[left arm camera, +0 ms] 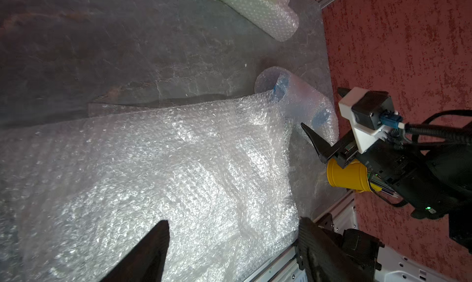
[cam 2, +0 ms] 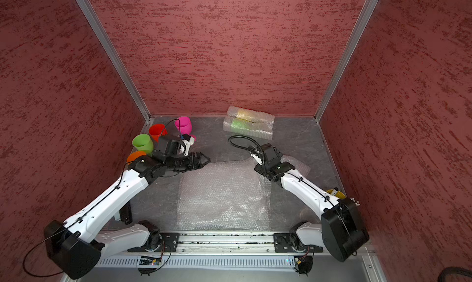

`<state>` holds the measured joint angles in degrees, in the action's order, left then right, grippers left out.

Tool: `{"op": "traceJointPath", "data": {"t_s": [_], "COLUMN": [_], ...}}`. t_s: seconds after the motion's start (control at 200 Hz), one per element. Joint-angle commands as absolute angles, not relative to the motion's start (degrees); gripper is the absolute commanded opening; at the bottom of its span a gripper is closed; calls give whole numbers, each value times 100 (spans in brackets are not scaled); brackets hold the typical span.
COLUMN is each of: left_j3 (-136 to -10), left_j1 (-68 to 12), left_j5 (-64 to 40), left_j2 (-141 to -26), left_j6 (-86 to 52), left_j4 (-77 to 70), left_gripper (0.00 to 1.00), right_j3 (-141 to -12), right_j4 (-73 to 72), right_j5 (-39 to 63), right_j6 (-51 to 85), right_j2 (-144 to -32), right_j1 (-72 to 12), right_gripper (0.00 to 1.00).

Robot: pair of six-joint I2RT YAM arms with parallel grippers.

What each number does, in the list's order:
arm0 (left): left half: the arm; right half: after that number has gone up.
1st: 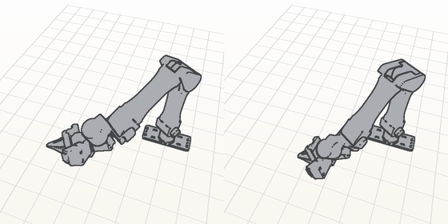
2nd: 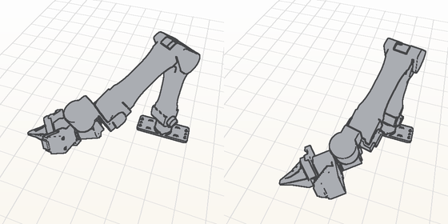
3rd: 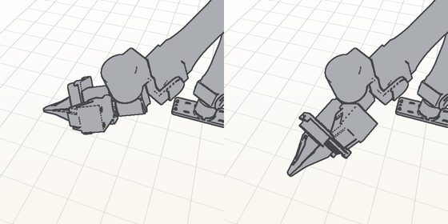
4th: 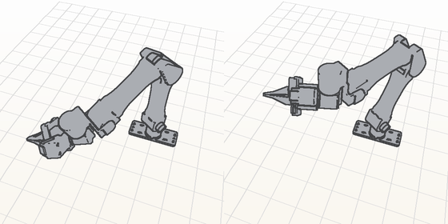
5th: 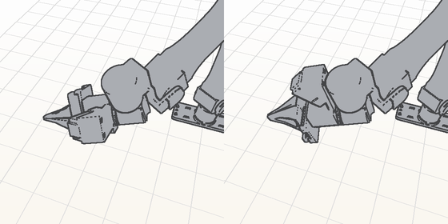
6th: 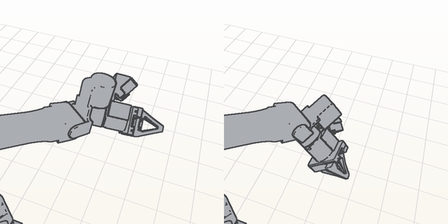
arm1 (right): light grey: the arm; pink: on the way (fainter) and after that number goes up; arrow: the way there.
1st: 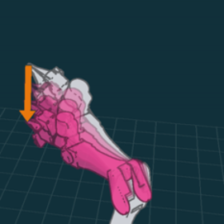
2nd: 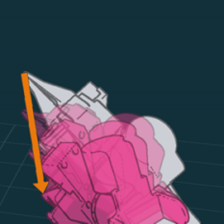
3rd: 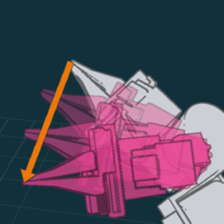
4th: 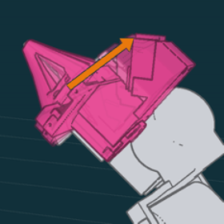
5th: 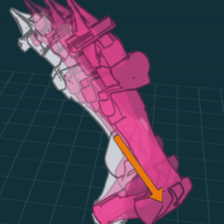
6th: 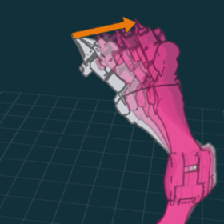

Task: Unpack wine glasses from bubble wrap
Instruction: Pick up the bubble wrap from the center of the board.

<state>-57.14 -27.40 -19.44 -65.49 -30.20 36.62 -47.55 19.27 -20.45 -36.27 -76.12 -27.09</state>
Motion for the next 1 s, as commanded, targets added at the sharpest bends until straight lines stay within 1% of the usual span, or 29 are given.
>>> {"op": "traceJointPath", "data": {"t_s": [0.0,0.12,0.255,0.321,0.411,0.586,0.776,0.902,0.992], "left_j3": [-5546,-5423,-5462,-5483,-5484,-5484,-5469,-5449,-5440], "left_j1": [-2884,-3351,-3807,-3904,-3927,-3907,-3797,-3707,-3654], "left_j5": [-1841,-1214,-791,-585,-473,-402,-422,-473,-511], "left_j2": [-6277,-6086,-5974,-5906,-5814,-5810,-5848,-5866,-5875], "left_j6": [-3110,-2928,-2762,-2712,-2699,-2689,-2730,-2784,-2812], "left_j4": [3094,3086,3264,3363,3393,3412,3390,3364,3341], "left_gripper": [81,81,81,81,81,81,81,81,81], "right_j3": [-4936,-5188,-5396,-5547,-5791,-6329,-6952,-7302,-7527], "right_j4": [1872,1868,1696,1617,1580,1677,2076,2442,2740], "right_j5": [-2171,-2363,-2190,-2150,-1976,-1740,-1364,-1137,-1079], "right_j6": [-3870,-3721,-3618,-3550,-3428,-2747,-2009,-1487,-992], "right_j2": [-8041,-8597,-9025,-9239,-9538,-10228,-10735,-10867,-10880], "right_j1": [-2451,-2180,-1901,-1720,-1501,-1126,-1016,-989,-965], "right_gripper": [94,91,90,90,89,89,88,85,82]}}
